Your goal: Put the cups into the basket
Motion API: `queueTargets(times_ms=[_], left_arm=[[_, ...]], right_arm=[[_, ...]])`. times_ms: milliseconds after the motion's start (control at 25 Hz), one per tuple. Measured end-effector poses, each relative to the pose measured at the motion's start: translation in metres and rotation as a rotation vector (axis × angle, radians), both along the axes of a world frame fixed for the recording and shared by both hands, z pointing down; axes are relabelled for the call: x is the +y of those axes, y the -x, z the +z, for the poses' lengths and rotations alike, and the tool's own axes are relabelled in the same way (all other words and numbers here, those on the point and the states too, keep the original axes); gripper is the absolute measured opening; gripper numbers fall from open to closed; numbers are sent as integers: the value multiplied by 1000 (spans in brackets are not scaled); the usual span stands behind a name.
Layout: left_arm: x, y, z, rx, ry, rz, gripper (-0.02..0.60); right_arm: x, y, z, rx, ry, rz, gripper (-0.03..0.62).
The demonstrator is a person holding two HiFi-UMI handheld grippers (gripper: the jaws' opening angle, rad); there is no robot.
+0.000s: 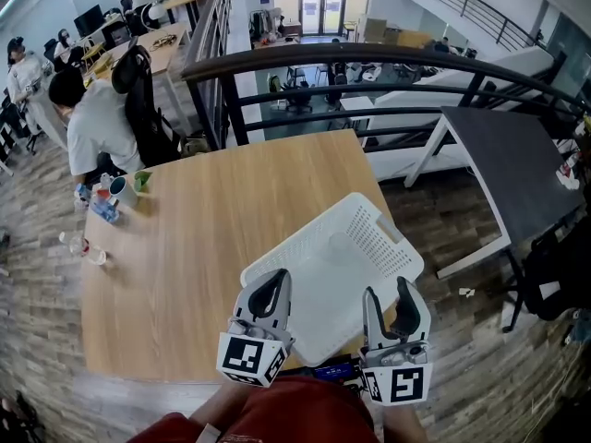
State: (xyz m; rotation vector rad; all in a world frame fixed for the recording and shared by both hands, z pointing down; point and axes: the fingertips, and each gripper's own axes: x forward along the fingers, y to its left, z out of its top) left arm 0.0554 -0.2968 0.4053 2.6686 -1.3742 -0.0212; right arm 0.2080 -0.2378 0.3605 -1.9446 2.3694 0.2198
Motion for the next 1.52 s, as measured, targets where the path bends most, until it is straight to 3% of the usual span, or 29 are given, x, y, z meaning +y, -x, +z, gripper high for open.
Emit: queueTargets(times_ms=[520,640,1520], left_arm=[[-1,-3,1,-4,-2,-12,6],[0,-3,1,-5,-2,-14,6],[3,-5,3,-5,1,0,6]], right_arm=[[-6,-7,6,-7,15,8,101],[-6,-9,7,-9,16,13,45],[-5,-5,14,28,48,8,9]])
